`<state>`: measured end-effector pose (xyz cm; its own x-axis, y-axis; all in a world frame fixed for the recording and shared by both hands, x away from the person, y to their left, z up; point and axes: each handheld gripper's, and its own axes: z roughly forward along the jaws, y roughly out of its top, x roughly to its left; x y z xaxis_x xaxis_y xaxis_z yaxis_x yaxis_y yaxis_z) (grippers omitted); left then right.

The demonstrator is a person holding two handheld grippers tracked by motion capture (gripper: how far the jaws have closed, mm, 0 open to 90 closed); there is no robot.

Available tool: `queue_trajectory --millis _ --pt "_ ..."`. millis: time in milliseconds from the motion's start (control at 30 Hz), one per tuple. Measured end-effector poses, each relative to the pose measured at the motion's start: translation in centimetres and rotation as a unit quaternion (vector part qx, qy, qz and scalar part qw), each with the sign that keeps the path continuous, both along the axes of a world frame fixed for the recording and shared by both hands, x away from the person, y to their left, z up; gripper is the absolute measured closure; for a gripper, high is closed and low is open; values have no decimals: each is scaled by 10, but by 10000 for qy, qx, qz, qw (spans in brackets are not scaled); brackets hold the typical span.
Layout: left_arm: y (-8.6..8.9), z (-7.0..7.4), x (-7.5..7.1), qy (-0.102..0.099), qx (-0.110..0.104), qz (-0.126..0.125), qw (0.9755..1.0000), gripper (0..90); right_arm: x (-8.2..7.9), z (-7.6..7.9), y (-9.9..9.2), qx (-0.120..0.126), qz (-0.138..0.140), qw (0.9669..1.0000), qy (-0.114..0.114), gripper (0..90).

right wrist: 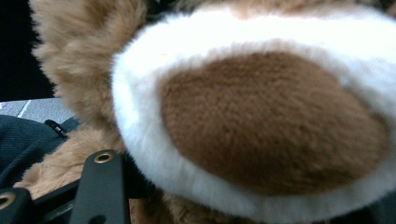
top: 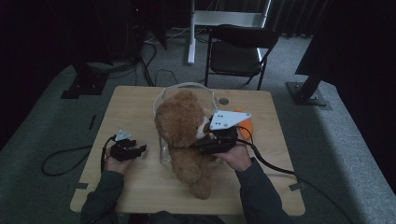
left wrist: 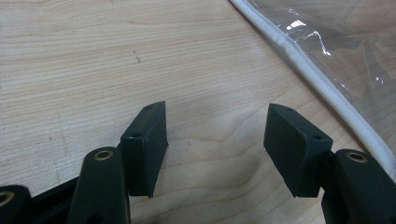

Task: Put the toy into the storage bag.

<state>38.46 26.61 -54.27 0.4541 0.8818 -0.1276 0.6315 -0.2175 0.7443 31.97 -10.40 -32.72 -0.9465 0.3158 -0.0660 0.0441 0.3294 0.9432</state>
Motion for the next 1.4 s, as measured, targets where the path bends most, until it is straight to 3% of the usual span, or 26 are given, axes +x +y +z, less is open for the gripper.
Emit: queue_trajectory --millis 833,1400 --pt "0 0 0 6 -16 8 10000 400 3 14 -1 92 -68 9999 -12 377" --pt "0 0 0 3 -24 13 10000 399 -1 37 4 155 -102 9997 -185 376"
